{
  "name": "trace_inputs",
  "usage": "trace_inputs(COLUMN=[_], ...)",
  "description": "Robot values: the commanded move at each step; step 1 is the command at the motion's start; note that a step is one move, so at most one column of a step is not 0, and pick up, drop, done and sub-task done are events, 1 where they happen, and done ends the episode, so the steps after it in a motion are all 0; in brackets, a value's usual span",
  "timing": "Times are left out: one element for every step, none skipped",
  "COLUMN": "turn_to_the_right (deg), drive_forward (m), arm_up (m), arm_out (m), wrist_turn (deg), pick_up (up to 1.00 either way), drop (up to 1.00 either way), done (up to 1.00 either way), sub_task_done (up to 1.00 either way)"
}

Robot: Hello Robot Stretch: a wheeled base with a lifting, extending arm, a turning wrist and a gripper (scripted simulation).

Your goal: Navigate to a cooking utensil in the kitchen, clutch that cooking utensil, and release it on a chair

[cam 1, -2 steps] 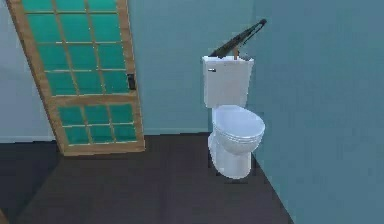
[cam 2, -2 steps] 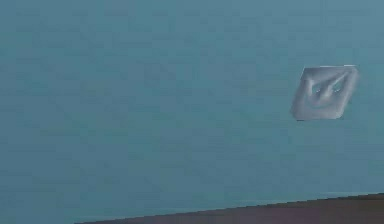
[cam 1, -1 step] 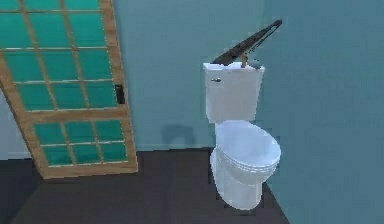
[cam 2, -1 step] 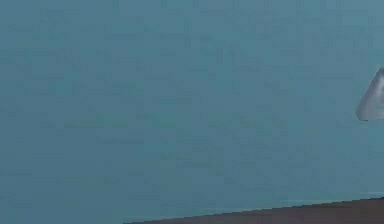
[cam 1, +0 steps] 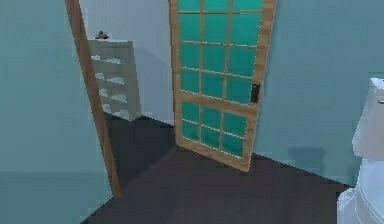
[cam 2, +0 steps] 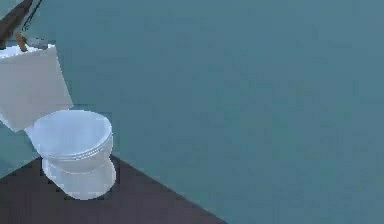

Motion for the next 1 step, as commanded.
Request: trace_inputs(turn_to_the_right=[0.0], drive_forward=[1.0], arm_up=[0.0], arm_out=[0.0], wrist_turn=[0.0], pick_up=[0.0], drop=[0.0], done=[0.0], sub_task_done=[0.0])
